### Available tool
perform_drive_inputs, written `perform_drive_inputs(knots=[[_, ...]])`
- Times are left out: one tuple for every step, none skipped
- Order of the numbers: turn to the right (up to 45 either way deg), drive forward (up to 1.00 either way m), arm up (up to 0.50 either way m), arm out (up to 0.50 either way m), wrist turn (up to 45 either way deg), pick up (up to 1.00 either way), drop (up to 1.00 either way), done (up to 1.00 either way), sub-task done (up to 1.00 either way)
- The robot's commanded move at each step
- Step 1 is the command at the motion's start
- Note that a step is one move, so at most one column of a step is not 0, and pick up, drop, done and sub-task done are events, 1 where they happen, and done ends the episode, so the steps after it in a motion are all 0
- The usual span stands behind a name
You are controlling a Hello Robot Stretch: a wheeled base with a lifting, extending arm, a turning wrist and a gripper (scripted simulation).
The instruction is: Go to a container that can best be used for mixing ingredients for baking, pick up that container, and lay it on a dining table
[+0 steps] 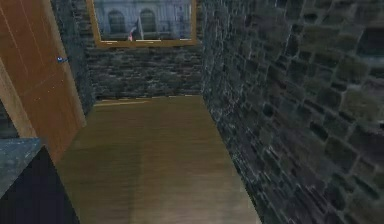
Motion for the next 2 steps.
perform_drive_inputs(knots=[[-18.0,0.0,0.0,0.0,0.0,0.0,0.0,0.0,0.0],[0.0,1.0,0.0,0.0,0.0,0.0,0.0,0.0,0.0]])
